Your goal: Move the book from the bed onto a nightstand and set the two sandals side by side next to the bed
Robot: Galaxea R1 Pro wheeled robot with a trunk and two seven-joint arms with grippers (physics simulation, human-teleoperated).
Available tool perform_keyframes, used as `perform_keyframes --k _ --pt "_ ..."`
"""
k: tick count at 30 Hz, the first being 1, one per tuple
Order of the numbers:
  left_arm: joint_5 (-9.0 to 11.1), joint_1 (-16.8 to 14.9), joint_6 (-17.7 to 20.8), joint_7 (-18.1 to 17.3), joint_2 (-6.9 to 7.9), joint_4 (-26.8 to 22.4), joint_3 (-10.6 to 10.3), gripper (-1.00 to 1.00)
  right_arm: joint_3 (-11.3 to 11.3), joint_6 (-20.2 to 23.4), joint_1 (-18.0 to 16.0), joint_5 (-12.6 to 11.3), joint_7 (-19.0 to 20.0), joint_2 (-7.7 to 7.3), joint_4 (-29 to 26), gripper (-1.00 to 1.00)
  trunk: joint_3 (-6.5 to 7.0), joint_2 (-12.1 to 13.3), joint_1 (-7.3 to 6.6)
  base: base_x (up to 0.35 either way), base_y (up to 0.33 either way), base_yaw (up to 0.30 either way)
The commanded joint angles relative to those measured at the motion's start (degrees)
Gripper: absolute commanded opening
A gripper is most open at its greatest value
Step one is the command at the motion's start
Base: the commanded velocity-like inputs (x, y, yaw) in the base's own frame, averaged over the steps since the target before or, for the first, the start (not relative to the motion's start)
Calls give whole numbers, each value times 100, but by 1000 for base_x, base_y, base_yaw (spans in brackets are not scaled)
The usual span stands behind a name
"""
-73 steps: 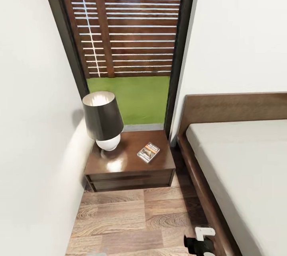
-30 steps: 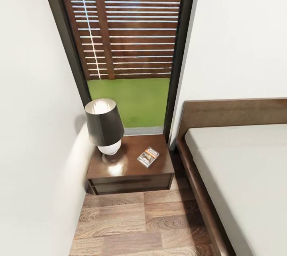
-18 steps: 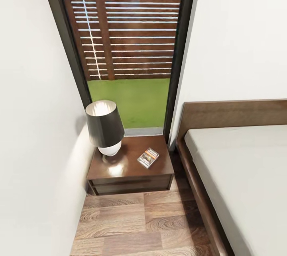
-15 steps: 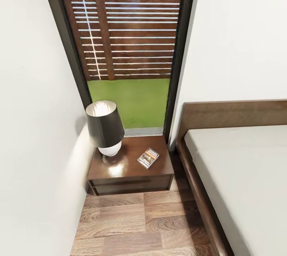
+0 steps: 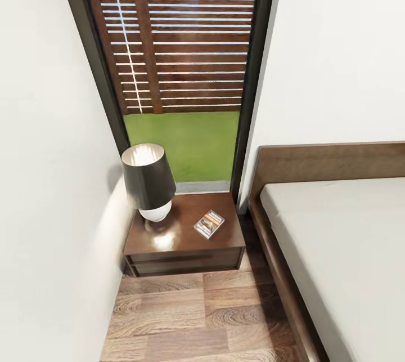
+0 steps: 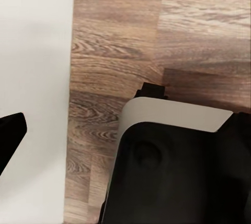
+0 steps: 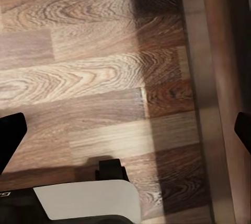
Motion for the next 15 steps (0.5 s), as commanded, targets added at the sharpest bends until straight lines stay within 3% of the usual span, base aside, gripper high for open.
perform_keyframes --k 1,7,15 --pt "43 -2 -16 19 14 3 -50 100 40 -27 -7 -21 -9 4 22 100 -5 -3 0 0 0 0" --pt "41 -6 -17 23 193 4 -53 100 43 -27 -7 -15 -9 15 22 100 -5 -3 0 0 0 0" --pt "41 -2 -17 23 234 3 -53 100 42 -27 -7 -22 -9 18 22 100 -5 -3 0 0 0 0"
